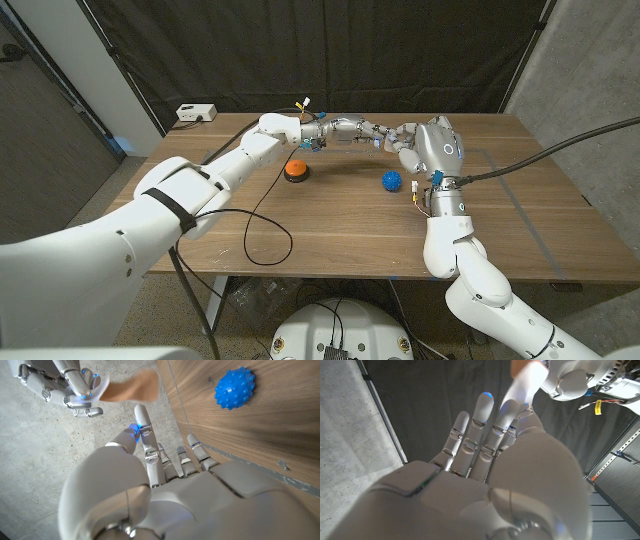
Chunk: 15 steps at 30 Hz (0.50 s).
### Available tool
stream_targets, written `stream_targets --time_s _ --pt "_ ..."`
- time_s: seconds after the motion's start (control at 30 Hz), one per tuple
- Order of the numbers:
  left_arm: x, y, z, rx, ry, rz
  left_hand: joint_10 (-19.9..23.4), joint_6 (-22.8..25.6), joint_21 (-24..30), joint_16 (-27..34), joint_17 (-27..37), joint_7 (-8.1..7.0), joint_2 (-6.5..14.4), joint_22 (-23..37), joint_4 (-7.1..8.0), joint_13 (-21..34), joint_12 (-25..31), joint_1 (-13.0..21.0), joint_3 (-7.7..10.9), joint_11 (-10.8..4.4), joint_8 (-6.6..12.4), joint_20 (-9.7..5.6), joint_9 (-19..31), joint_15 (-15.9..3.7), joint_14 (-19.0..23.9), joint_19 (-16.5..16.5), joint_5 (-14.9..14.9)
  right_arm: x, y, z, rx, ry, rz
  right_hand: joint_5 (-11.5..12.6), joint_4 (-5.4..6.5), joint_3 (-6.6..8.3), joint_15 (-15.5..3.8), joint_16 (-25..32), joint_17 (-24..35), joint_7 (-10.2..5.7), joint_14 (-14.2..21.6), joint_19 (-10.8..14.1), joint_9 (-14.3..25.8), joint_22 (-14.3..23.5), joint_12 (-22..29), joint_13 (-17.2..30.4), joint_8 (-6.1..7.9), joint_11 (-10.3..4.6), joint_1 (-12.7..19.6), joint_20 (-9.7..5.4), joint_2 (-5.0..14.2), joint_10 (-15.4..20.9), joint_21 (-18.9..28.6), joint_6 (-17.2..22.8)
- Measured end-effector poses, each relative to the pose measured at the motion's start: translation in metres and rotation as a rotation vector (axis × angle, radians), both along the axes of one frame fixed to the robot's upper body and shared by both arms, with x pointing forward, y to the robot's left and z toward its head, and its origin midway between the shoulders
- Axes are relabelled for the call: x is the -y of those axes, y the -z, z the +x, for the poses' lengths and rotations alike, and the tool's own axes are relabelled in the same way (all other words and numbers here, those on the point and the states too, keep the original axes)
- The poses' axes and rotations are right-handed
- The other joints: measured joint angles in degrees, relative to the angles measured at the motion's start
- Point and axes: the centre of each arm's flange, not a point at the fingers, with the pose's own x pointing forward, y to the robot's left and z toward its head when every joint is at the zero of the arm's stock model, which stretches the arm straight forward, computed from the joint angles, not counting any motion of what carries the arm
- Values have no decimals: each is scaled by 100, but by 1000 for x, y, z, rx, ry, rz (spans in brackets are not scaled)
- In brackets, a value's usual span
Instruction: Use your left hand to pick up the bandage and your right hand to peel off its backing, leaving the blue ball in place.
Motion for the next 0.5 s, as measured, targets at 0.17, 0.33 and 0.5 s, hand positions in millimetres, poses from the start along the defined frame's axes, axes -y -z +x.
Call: stream_targets --time_s 0.17,0.33,0.5 --pt "-3 1 -2 4 -1 -4 -1 0 0 0 0 0 -22 0 0 0 36 -22 0 1 0 0 -14 0 0 0 0 1 1 -2 19 14 10 0 23 -23 9 -22 27 -1 10 -13 0 -27 0 10 -1 0 0 -13 0 0 4 -1" --pt "-5 3 -3 6 -3 -7 -2 0 33 0 0 0 -22 0 -17 0 46 -22 16 2 0 0 -13 0 0 0 0 1 3 -5 29 23 21 19 23 -23 -13 -21 53 21 33 -32 -1 -27 0 19 20 -23 0 -31 0 23 62 20" --pt "-7 3 -4 16 -12 -15 -2 -63 33 0 0 -64 -22 0 -17 0 46 -22 16 2 0 0 -54 0 0 0 0 1 5 -7 38 24 27 22 33 -33 -13 -63 80 21 33 -32 -1 -54 0 41 24 -23 0 -31 -1 23 105 19"
